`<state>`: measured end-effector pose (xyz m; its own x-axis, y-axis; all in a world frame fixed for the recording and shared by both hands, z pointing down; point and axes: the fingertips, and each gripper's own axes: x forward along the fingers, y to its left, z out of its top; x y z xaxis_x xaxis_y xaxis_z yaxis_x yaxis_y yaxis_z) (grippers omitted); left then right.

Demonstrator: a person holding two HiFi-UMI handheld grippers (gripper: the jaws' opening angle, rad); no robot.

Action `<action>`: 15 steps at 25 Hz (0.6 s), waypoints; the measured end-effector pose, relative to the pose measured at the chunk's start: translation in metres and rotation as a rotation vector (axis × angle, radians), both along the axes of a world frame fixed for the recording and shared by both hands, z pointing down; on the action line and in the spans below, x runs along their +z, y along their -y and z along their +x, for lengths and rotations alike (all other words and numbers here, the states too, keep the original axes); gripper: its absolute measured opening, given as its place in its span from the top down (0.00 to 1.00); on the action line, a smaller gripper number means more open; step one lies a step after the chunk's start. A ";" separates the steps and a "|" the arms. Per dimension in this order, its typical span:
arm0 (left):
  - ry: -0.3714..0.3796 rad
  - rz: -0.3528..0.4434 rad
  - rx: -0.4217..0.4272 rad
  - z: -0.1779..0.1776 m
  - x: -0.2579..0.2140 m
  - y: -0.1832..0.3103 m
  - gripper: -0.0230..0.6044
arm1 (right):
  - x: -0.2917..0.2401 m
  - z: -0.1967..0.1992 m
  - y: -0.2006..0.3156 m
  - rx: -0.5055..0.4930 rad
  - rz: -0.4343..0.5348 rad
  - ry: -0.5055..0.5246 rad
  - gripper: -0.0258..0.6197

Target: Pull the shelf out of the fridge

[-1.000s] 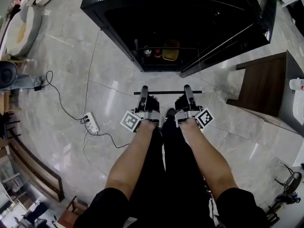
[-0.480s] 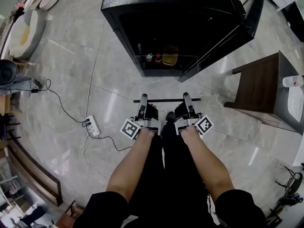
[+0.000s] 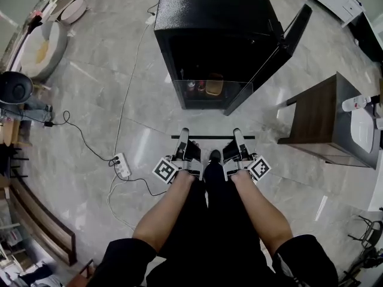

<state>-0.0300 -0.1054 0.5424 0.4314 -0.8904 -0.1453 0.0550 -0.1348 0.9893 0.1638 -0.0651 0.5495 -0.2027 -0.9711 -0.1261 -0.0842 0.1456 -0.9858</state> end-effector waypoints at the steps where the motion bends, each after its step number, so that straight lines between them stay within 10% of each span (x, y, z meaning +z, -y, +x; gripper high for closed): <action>1: 0.001 -0.001 0.003 0.000 -0.007 -0.004 0.92 | -0.009 0.000 -0.004 0.000 0.004 -0.006 0.91; 15: 0.014 0.044 0.078 0.011 -0.102 -0.063 0.92 | -0.107 0.009 -0.064 -0.036 0.070 -0.034 0.91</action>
<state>-0.0185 -0.0424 0.4403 0.5011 -0.8472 -0.1766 0.0527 -0.1738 0.9834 0.1731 -0.0010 0.4429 -0.2428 -0.9522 -0.1856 -0.1108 0.2173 -0.9698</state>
